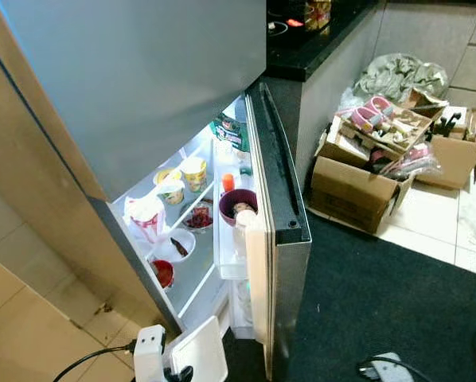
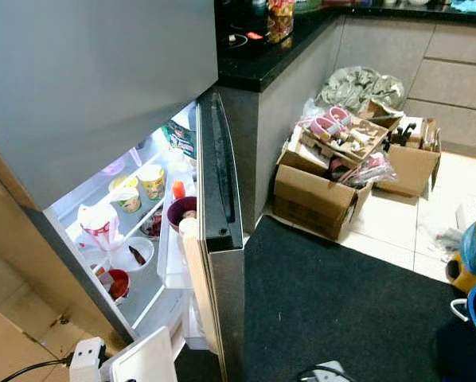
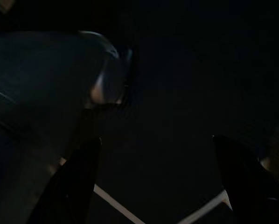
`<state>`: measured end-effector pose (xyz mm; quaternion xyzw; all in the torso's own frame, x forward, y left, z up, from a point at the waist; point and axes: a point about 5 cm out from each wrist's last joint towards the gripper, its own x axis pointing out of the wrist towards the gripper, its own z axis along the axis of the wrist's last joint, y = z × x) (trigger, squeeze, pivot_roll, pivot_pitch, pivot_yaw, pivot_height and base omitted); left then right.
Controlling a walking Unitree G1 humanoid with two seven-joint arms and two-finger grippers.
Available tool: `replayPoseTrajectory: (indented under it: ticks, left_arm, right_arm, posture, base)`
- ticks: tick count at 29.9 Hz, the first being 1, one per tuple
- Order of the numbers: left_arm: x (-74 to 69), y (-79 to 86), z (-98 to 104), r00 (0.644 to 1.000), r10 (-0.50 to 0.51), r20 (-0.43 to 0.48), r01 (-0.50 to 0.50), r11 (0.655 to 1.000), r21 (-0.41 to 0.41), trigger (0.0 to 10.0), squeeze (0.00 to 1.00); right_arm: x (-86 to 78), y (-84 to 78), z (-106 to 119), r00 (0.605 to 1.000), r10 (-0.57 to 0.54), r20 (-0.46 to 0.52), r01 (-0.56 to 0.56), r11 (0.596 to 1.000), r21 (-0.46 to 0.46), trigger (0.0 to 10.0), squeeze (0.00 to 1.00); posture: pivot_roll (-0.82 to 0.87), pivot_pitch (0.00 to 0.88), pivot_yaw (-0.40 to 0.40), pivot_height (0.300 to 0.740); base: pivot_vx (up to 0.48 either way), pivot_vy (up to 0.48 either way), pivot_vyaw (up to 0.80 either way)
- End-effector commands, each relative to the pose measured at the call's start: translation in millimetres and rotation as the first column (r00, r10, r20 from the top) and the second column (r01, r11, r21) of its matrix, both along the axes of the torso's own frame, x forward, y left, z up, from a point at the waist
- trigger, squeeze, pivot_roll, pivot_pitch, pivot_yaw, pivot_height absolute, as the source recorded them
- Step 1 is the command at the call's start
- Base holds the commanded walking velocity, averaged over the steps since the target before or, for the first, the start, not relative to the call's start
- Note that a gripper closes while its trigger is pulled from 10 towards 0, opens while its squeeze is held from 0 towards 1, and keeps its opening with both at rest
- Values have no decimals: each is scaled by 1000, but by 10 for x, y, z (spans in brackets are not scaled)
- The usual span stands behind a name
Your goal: Restocking fridge
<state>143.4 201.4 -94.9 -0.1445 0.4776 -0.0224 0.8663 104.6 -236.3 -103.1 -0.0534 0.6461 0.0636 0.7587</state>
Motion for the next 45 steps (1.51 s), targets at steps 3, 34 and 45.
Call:
replayPoseTrajectory:
  ticks: [3,34,45]
  left_arm:
    - [-147,-46,-66,997,-12,-70,12,1000,-2,10000,0]
    - [-172,37,-72,996,16,-88,-10,997,73,10000,0]
    - [453,214,240,964,191,187,-195,981,5,10000,0]
  right_arm:
    - [63,14,13,1000,-19,18,19,1000,2,10000,0]
    - [59,52,0,1000,-18,24,18,1000,1,10000,0]
    - [49,48,-2,1000,-9,24,9,1000,-2,10000,0]
  posture:
    - [-83,0,24,740]
    - [-86,0,22,740]
    - [-87,0,21,740]
  base:
    - [-424,0,0]
    - [-148,-111,0]
    - [0,0,0]
